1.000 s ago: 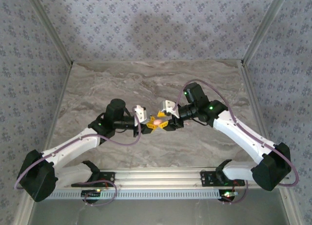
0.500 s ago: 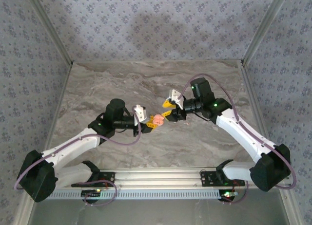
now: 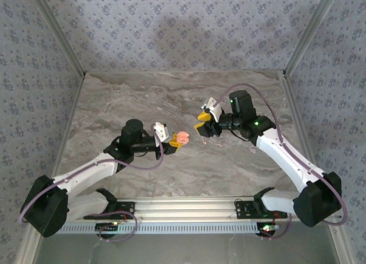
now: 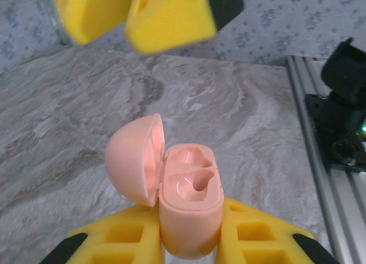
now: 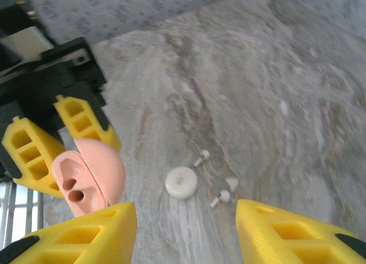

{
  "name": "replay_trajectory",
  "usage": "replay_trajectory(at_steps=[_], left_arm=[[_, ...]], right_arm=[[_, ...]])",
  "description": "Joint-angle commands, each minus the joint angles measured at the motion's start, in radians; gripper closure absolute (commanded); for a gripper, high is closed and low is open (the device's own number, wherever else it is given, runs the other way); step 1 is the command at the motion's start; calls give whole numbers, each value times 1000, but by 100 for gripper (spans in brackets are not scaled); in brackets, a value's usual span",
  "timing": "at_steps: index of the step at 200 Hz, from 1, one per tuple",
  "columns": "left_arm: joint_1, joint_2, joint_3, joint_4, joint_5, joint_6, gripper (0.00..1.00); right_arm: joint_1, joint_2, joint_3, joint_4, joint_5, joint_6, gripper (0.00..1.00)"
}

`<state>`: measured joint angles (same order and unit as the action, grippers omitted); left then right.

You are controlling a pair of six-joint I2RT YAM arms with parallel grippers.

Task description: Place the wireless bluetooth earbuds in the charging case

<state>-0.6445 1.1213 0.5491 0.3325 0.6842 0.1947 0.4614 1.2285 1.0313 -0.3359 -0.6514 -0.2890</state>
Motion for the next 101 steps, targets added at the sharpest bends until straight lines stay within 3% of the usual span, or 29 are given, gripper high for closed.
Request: replay_trajectory(at_steps=[1,42,60,101], left_arm=[[18,23,-45,145,-60,-75,78],[29,43,-73,149,-105,-93,78],[34,38,-83,151,-125,-101,78],[39,29,-97,148,-151,-107,78]], right_arm=[[-16,11,22,-129,158,166,50],[-66,123,55,-366,357,382,50],[-90,205,97,-449,376,491,51],[-71,319,53,-320,323,661,56]])
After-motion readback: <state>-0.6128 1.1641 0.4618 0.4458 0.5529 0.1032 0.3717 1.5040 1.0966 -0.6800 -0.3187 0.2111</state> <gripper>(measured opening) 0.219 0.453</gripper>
